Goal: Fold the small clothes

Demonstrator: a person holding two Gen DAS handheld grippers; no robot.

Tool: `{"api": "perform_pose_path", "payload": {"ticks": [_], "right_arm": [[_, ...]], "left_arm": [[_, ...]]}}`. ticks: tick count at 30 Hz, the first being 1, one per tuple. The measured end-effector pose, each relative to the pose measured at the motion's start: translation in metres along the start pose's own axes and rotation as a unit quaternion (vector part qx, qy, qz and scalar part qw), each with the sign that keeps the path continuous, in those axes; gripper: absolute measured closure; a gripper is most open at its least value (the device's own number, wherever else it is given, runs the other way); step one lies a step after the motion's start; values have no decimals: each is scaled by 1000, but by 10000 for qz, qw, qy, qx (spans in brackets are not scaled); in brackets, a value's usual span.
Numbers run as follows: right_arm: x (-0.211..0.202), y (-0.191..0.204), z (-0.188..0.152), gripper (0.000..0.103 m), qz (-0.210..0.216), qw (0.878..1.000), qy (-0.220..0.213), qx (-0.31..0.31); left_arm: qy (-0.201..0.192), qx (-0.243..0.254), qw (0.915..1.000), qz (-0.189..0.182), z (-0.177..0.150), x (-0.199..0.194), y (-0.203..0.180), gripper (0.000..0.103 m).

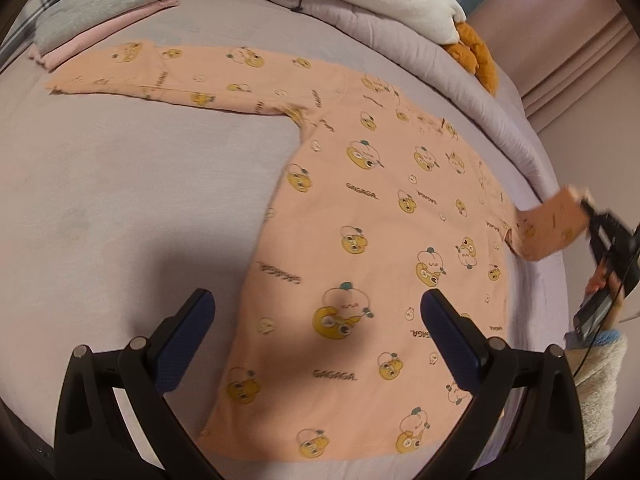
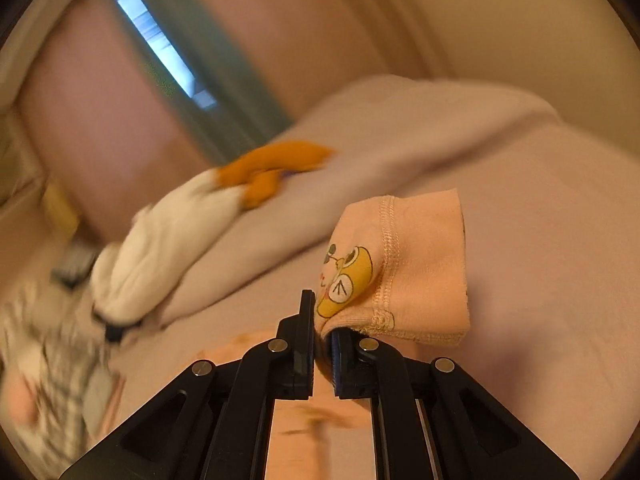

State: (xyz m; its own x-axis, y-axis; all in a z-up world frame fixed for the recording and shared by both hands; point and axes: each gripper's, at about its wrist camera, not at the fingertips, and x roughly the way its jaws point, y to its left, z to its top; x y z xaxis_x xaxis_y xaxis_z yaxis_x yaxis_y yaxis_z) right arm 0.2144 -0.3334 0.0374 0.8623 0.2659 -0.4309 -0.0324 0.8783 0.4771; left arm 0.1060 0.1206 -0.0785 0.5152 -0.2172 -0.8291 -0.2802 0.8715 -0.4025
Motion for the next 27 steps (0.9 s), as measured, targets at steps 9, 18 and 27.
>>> {"api": "perform_pose_path", "payload": {"ticks": [9, 18, 27], "right_arm": [[97, 217, -91, 95, -79, 9637, 664, -2586], [176, 285, -210, 94, -869, 8733, 1575, -4527], [131, 260, -209, 57, 675, 8748, 2116, -4306]], "left_arm": [[-179, -297, 9993, 123, -4, -24, 48, 0], [-199, -561, 9976, 362, -3, -31, 85, 0], [-263, -810, 9960, 277, 4, -31, 109, 0]]}}
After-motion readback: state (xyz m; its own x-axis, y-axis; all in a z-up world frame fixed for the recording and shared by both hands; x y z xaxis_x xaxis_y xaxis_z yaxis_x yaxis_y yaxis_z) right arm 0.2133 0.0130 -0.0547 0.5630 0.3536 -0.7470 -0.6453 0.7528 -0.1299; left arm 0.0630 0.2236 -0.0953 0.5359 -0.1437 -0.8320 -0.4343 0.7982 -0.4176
